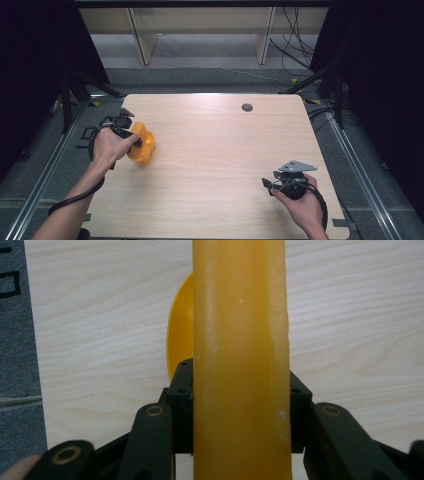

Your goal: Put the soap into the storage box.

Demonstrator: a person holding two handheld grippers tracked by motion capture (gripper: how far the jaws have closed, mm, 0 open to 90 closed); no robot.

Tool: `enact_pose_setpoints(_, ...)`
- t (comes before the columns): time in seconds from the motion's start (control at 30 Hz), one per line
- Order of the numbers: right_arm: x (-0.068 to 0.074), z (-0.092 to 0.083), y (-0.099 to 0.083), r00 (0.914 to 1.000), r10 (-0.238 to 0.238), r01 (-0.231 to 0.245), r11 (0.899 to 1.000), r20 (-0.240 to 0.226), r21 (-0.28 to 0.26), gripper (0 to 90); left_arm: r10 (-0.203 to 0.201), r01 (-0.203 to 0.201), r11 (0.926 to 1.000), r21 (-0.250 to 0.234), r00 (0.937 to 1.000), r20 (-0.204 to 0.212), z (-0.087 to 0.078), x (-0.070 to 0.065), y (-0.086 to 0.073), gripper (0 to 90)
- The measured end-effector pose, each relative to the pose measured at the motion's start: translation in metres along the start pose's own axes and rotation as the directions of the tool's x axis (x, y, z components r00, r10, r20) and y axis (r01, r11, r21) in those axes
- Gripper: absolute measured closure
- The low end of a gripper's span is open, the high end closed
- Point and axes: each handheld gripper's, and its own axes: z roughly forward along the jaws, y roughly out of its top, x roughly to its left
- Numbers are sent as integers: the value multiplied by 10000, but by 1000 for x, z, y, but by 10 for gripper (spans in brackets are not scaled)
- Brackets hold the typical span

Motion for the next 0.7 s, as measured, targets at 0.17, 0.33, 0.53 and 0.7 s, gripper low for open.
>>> enact_pose_setpoints(0.17, 1, -1, 0, 9999, 104, -104, 9999, -20, 90, 483, -58, 58, 10000, -43, 10000, 23, 4, 0, 1, 605)
enact_pose_setpoints(0.33, 1, -1, 0, 10000, 75, -76, 9999, 21, 120, 482, -53, 53, 10000, -5, 10000, 1, 9, -1, 2, 605)
enact_pose_setpoints(0.53, 1, -1, 0, 10000, 83, -84, 9999, 15, 129, 483, 26, -26, 10000, 25, 10000, -71, 15, -1, 1, 605)
enact_pose_setpoints(0.7, -2, 2, 0, 9991, -404, 404, 9992, -101, 1, 482, 14, -13, 10000, 51, 10000, -54, 18, 0, 1, 605)
